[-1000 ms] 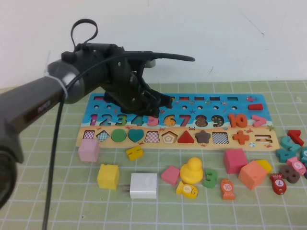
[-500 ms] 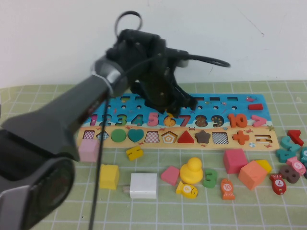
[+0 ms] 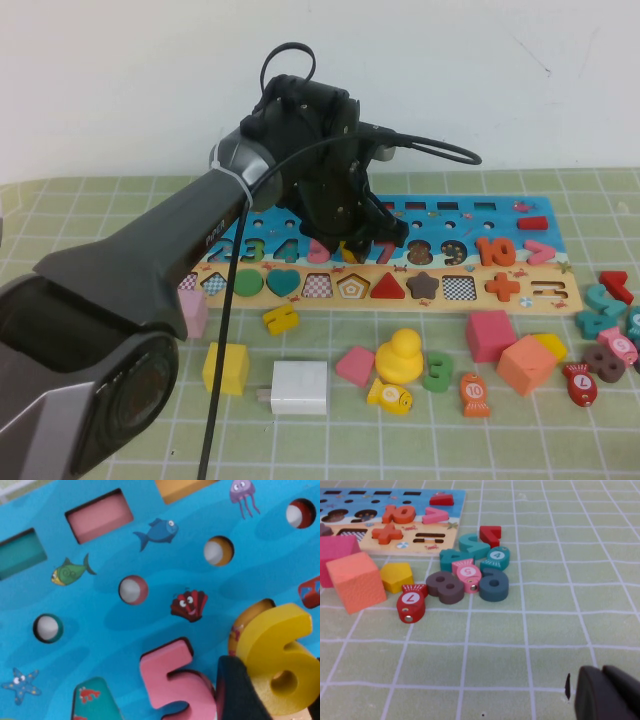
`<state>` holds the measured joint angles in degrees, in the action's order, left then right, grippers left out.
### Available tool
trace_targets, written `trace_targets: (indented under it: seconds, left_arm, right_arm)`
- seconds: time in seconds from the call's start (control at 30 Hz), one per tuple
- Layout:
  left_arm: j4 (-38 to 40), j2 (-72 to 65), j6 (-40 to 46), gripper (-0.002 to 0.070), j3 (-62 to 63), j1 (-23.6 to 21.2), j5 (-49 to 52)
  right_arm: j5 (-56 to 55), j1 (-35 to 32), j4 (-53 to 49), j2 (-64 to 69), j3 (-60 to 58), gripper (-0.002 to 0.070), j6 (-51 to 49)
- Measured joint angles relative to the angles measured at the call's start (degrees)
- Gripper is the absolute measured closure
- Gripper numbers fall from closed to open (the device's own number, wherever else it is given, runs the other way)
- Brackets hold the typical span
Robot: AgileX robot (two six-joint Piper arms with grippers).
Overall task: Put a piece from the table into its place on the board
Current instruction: Place the "number 6" into the hole of the number 6
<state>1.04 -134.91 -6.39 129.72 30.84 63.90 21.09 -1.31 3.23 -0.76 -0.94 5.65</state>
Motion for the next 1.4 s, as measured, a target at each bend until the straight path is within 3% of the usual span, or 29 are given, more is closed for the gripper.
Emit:
trace_targets:
  seconds: [1.07,1.4]
  left_arm:
    - [0.1,-1.0,0.0,0.0414,0.5,0.1,0.3]
    - [0.1,-1.0,-0.4,0.033,0.5,0.1,0.0]
  right_arm:
    - [0.0,0.0,0.0,0.0,0.0,0.0679,0.0]
    - [0.0,0.0,0.0,0.0,0.0,0.0679,0.0]
